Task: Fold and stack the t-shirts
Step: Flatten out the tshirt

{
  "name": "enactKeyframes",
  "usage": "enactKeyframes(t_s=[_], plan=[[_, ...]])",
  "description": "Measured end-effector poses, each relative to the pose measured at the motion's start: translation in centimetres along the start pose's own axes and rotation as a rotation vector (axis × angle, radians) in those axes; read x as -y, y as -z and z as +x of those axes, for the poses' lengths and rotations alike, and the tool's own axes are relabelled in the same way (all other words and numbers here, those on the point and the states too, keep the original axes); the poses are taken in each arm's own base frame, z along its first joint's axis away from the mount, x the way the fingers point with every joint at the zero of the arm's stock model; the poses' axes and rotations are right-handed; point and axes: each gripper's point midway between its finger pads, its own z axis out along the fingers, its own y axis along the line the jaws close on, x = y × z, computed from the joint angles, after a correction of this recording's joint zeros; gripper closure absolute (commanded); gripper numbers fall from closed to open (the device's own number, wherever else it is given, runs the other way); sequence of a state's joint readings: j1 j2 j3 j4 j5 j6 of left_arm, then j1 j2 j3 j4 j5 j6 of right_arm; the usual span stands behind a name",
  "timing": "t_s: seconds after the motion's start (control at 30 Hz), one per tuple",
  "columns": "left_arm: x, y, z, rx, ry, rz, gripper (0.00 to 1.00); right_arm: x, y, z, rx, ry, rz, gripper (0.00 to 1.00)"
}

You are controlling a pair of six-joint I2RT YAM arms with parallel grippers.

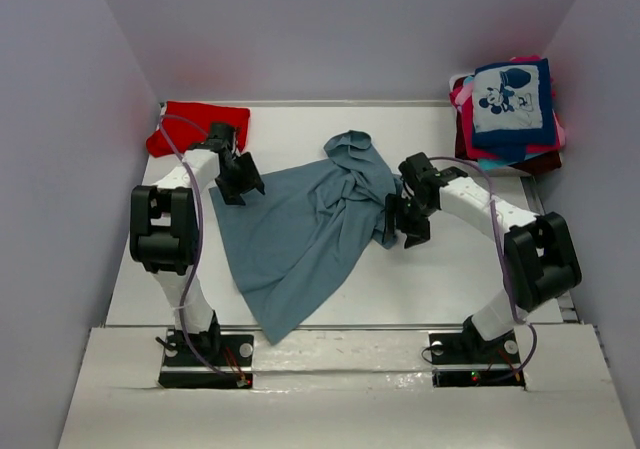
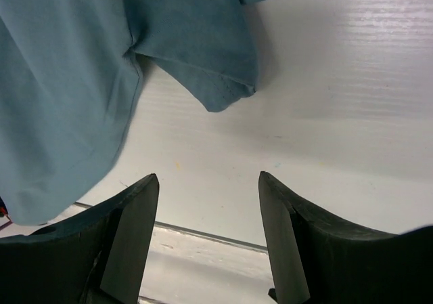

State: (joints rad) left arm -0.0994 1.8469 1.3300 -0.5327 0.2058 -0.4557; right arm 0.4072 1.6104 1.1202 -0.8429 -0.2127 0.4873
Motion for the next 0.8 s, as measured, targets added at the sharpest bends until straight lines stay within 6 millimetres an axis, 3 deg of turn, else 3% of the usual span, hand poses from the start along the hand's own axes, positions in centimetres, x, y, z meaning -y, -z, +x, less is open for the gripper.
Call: enactKeyframes(t_s=[0.3,0.63,0.8], plan=[[-2.1,-0.8,-1.4,0.004,0.027,0.003,0.29,-0.5,-1.2,0.3,0.028,-0.012,-0.016,0.35],[-2.0,-0.7,-1.8,0.009,0.029,0.032,0.29,-0.2,-3.9,-2.5,0.079,-0.011,0.057,0.35],[-2.2,-0.7,-2.0,0.012,0.032,0.036,0.29,-0.7,-3.1,-4.6,0.141,-0.006,0.076,0.35]])
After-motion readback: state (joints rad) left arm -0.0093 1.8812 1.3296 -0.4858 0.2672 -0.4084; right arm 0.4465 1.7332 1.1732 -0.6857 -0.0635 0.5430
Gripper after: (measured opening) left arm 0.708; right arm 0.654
